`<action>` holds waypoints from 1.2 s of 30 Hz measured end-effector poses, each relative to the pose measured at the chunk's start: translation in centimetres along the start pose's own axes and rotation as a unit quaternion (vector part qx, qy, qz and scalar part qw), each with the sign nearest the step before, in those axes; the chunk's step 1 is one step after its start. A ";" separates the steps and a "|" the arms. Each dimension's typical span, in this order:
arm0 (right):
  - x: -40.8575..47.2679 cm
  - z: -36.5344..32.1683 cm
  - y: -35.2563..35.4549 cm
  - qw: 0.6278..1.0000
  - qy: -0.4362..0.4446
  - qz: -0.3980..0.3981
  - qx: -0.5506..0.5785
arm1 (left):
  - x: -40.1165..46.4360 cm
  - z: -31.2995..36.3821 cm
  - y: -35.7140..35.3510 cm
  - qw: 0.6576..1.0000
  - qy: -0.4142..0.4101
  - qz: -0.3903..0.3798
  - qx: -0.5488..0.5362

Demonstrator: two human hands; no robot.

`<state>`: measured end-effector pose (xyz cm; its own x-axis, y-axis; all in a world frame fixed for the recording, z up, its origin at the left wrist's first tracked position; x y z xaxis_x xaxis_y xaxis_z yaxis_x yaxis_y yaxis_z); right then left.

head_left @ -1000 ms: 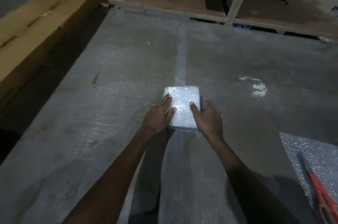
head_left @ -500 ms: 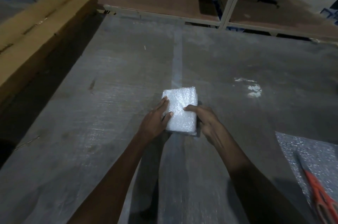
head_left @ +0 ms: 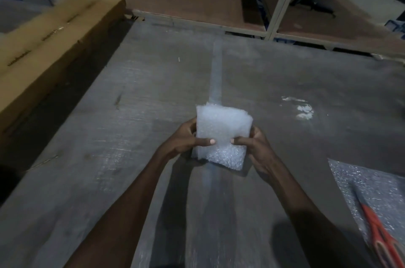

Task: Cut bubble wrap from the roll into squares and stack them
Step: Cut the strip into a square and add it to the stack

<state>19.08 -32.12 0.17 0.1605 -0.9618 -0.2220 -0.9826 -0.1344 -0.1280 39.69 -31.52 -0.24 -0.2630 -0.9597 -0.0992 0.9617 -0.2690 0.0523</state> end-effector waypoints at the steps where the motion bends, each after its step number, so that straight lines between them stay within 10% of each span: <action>1: -0.2 -0.1 0.1 1.000 0.010 -0.003 -0.008 | -0.1 0.2 -0.2 1.000 -0.004 0.007 0.007; 12: -1.2 0.5 1.0 0.998 0.040 -0.008 -0.052 | -1.2 -0.2 -2.2 0.997 -0.015 0.067 0.019; 24: -1.5 0.1 -1.2 0.995 -0.044 -0.031 0.081 | -2.5 -1.9 -4.0 0.897 0.104 0.238 -0.359; 36: -0.9 0.1 -3.0 0.976 -0.038 0.078 0.202 | -3.0 -1.0 -6.3 0.875 0.124 0.208 -0.418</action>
<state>21.86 -30.81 0.61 0.0342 -0.9406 -0.3378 -0.8814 0.1310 -0.4539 34.48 -26.87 -1.23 0.0484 -0.8856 -0.4620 0.7173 0.3527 -0.6009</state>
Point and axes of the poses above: each hand's wrist, its own x-axis towards the middle knuckle, its own y-axis out of the back of the hand, z = x × y, the point moved 6 cm from there along x, towards the middle knuckle, and after that the axes turned 1 degree about z, right-handed, at the moved point
